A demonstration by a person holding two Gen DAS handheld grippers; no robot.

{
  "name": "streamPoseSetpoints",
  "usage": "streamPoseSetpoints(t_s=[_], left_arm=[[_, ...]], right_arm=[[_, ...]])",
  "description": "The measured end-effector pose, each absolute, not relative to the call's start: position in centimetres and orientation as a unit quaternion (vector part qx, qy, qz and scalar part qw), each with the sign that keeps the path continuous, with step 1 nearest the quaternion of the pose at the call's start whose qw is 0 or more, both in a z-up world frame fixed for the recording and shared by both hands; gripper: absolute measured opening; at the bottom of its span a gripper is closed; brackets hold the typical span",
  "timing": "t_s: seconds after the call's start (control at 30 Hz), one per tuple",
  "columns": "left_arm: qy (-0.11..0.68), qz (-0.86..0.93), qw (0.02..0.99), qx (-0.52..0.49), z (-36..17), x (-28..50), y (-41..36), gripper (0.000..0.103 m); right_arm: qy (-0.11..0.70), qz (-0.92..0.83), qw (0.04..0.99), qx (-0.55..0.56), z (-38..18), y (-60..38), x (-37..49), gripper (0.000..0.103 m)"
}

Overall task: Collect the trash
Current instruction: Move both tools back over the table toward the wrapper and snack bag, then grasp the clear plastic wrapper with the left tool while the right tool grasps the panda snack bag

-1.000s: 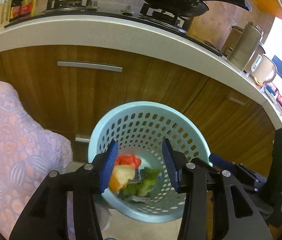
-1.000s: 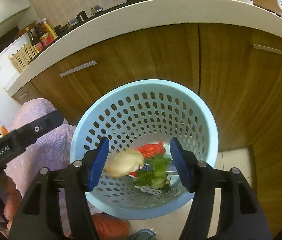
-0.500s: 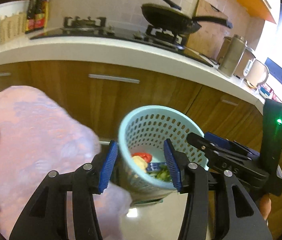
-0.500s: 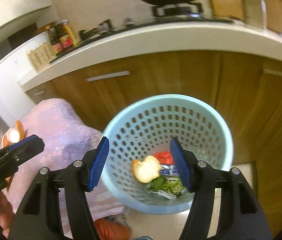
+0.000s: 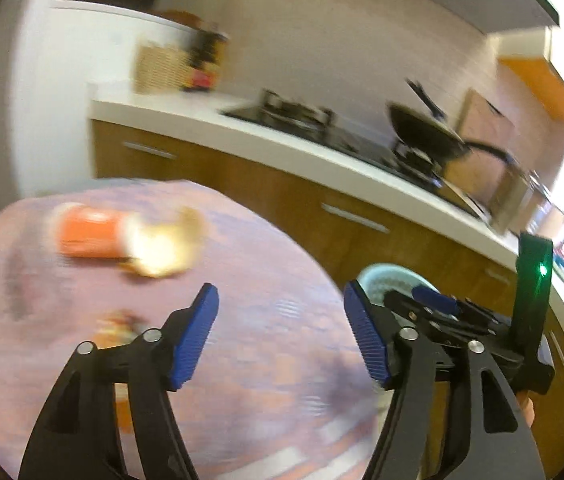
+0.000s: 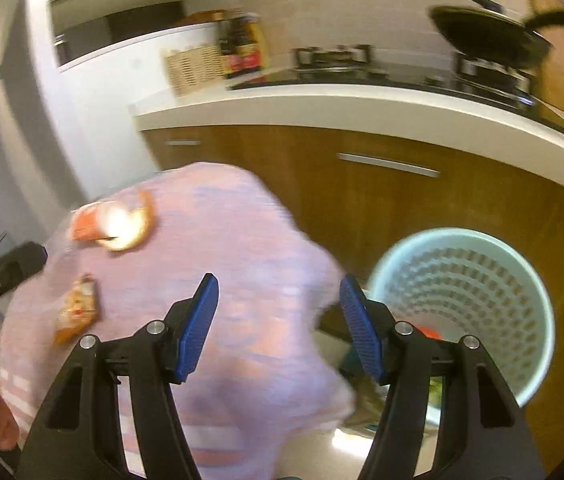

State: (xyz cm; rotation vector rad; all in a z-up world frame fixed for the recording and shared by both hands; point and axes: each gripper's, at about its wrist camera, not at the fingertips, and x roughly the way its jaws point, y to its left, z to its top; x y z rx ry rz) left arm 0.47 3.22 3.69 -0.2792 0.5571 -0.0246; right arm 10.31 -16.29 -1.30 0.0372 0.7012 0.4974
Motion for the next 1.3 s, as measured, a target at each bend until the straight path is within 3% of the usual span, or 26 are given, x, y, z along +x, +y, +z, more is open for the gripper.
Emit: streamPoseSetpoints(t_s=[0.1, 0.27, 0.57, 1.3], left_arm=[[0.252, 0.047, 0.956, -0.140, 4.4, -1.9, 7.3, 0.073], [0.238, 0.119, 0.946, -0.188, 4.3, -5.2, 15.1, 0.074], [0.249, 0.194, 0.921, -0.230, 1.0, -5.6, 22.5, 0.074], [0.333, 0.189, 0.882, -0.274, -5.6, 1.0, 24.3, 0.073]], right_arm=[[0.332, 0.272, 0.903, 0.005, -0.9, -12.8, 9.4, 0.059], [0.327, 0.324, 0.887, -0.021, -1.4, -6.1, 7.6, 0.059], [0.317, 0.356, 0.878, -0.047, -3.5, 1.6, 7.1, 0.059], [0.370, 0.337, 0.856, -0.133, -6.4, 6.0, 8.2, 0.059]])
